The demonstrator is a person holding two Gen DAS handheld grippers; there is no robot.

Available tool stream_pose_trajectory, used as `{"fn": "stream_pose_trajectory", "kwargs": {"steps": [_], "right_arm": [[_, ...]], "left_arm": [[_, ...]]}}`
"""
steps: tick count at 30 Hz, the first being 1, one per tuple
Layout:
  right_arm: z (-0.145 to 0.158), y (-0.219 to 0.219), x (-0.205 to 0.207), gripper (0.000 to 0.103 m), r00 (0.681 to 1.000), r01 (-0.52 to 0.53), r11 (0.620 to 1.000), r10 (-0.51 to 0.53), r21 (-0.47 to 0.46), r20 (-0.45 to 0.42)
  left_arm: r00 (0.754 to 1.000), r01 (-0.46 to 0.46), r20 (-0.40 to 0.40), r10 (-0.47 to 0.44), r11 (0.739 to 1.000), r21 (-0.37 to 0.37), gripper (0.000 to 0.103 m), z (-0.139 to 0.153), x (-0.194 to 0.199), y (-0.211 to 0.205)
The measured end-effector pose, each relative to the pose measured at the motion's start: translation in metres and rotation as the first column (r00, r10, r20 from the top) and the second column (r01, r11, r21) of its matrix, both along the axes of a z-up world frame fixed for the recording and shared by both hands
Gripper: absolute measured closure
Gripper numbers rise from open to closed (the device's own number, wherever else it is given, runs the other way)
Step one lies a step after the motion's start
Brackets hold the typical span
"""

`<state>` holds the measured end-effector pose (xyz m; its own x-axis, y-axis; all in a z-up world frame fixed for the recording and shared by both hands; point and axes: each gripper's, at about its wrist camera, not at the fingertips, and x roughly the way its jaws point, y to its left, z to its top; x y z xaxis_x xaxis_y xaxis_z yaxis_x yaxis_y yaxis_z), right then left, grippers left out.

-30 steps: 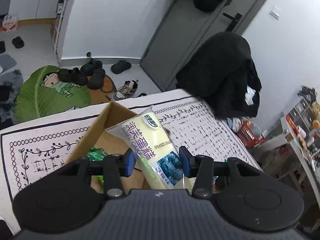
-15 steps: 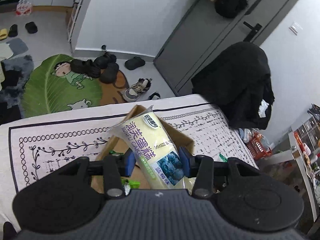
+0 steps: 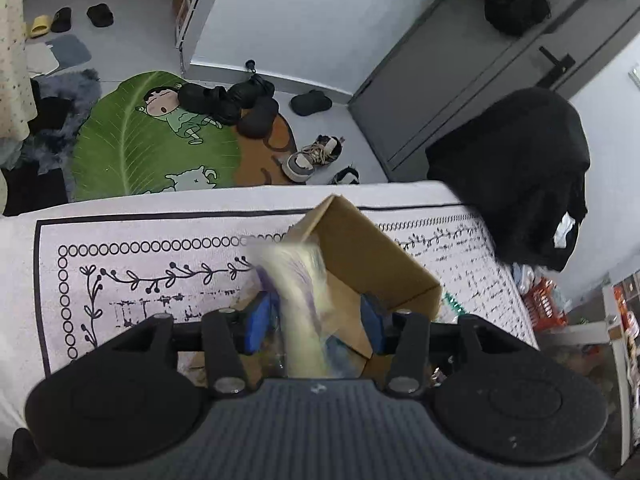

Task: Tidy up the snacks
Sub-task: 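Lower the cake bar into the box and open the left tool while the right releases the bread packet, then lift both open tools away from the box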

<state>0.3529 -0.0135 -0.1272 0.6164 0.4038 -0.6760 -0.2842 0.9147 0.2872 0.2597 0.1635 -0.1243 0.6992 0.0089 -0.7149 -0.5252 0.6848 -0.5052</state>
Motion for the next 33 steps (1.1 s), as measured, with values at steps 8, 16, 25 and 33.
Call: {"fn": "stream_pose_trajectory", "kwargs": {"steps": [8, 16, 25, 33], "right_arm": [[-0.004, -0.007, 0.004, 0.052, 0.998, 0.014, 0.999, -0.011, 0.051, -0.059], [0.004, -0.032, 0.001, 0.044, 0.998, 0.048, 0.998, -0.046, 0.047, -0.047], [0.007, -0.075, -0.005, 0.029, 0.995, 0.101, 0.995, -0.101, 0.023, -0.025], [0.010, -0.113, -0.012, 0.015, 0.988, 0.156, 0.988, -0.156, 0.018, 0.004]], "left_arm": [[0.999, -0.045, 0.019, 0.045, 0.999, 0.005, 0.039, 0.009, -0.006, 0.007], [0.998, -0.069, 0.015, 0.069, 0.998, 0.014, 0.024, 0.011, -0.007, 0.006], [0.999, -0.033, 0.007, 0.033, 0.998, 0.052, 0.010, 0.015, -0.003, -0.015], [1.000, 0.016, 0.023, -0.019, 0.991, 0.135, 0.007, 0.027, -0.002, -0.042]]}}
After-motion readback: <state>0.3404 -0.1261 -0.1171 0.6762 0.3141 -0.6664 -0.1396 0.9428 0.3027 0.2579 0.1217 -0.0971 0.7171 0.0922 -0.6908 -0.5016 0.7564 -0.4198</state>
